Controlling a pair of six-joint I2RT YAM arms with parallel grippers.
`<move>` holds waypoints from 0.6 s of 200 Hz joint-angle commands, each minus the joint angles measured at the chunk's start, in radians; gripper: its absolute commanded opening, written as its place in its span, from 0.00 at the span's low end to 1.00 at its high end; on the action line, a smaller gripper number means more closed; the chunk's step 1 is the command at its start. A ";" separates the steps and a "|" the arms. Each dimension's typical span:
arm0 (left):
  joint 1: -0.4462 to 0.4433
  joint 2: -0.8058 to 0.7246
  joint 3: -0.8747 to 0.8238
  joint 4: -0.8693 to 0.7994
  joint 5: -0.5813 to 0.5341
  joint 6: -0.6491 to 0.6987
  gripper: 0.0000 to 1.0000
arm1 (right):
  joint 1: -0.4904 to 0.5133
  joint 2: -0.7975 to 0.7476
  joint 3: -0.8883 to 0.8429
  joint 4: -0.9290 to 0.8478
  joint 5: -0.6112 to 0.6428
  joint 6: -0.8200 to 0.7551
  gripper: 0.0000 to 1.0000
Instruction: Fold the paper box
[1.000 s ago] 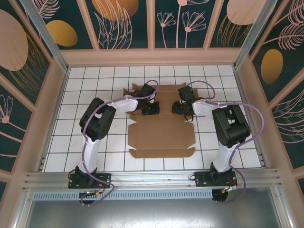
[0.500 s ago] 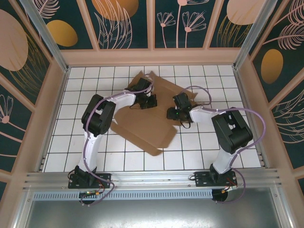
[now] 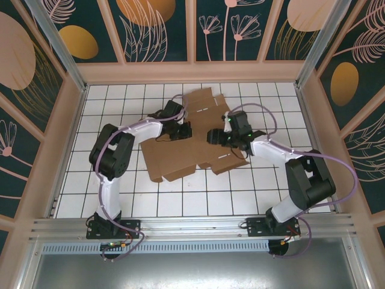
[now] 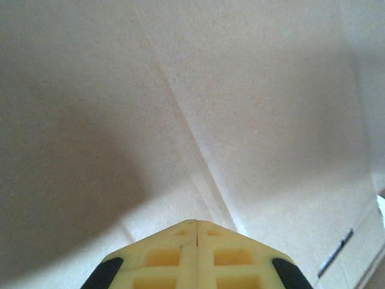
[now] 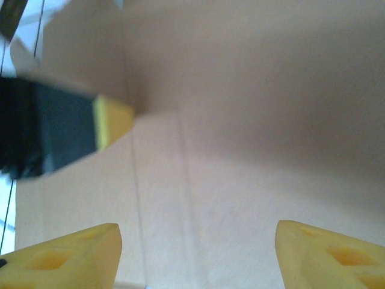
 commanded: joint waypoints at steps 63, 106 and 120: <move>0.067 -0.074 -0.182 0.074 -0.019 -0.080 0.00 | -0.250 0.429 0.506 -0.255 0.158 -0.339 0.70; 0.090 -0.050 -0.202 0.078 -0.017 -0.086 0.00 | -0.336 0.515 0.503 -0.291 -0.017 -0.328 0.71; 0.099 -0.040 -0.205 0.085 -0.006 -0.091 0.00 | -0.364 0.511 0.461 -0.255 -0.155 -0.283 0.70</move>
